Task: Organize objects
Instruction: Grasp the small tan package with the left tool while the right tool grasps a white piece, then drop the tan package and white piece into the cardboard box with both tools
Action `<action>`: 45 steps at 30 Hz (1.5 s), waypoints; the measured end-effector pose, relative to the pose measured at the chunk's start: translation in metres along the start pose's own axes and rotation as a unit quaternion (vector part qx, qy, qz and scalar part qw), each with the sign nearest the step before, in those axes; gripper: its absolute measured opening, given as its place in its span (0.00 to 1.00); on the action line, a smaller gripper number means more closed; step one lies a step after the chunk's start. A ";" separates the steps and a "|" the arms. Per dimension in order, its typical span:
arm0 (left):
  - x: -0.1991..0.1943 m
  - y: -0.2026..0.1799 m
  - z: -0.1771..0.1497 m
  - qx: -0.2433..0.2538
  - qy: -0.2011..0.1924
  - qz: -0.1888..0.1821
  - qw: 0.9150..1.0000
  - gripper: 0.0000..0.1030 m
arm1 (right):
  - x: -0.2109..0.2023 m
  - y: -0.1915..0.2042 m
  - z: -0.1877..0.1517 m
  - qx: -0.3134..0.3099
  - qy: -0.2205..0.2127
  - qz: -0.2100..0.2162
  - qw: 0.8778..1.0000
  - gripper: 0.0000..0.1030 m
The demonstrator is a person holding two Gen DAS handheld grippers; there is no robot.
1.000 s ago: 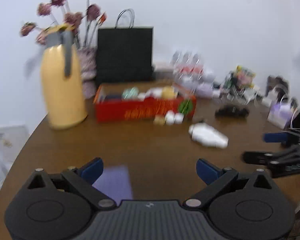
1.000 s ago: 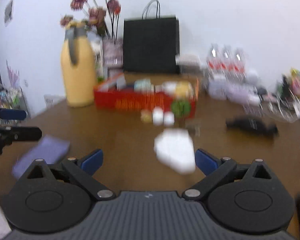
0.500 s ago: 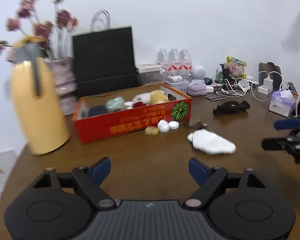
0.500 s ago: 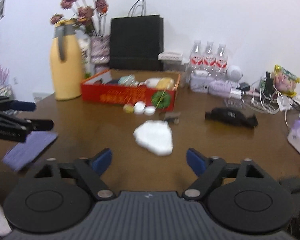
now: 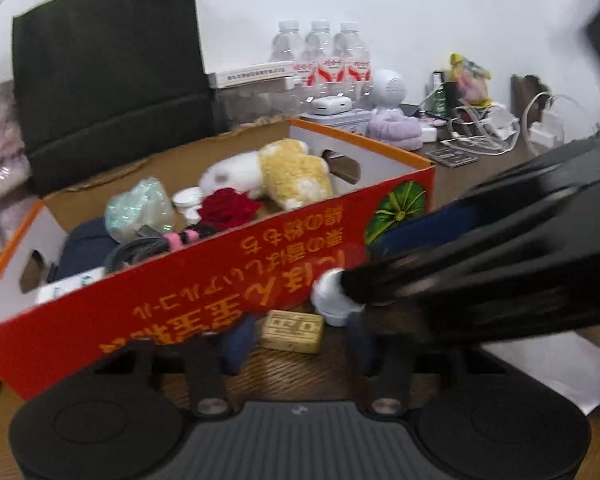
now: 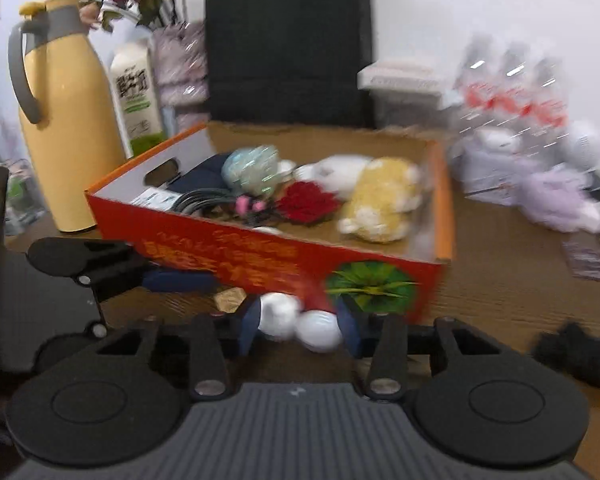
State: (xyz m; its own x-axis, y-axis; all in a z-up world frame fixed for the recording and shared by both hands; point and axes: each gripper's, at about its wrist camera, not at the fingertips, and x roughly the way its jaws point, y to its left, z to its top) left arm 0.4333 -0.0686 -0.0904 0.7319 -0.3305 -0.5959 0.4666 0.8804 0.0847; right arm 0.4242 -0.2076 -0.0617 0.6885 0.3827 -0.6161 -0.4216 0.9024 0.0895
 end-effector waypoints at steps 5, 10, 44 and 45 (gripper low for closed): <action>-0.019 -0.009 -0.002 0.053 0.005 0.005 0.999 0.28 | 0.027 0.009 -0.002 -0.004 0.020 0.014 1.000 0.17; -0.073 -0.011 0.001 0.072 -0.025 0.012 0.997 0.28 | -0.003 0.013 -0.005 0.000 -0.008 0.010 1.000 0.17; -0.264 -0.044 -0.052 -0.067 -0.109 -0.001 0.992 0.28 | -0.235 0.054 -0.110 0.025 -0.104 -0.004 0.994 0.17; -0.255 -0.033 -0.036 -0.063 -0.114 0.011 0.991 0.28 | -0.231 0.048 -0.092 0.015 -0.117 -0.002 0.993 0.17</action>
State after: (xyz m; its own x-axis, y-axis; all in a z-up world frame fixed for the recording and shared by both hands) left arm 0.2132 -0.0012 0.0298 0.8415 -0.3656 -0.3979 0.3934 0.9193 -0.0128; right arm 0.1909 -0.2713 0.0131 0.8101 0.4118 -0.4174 -0.4031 0.9081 0.1134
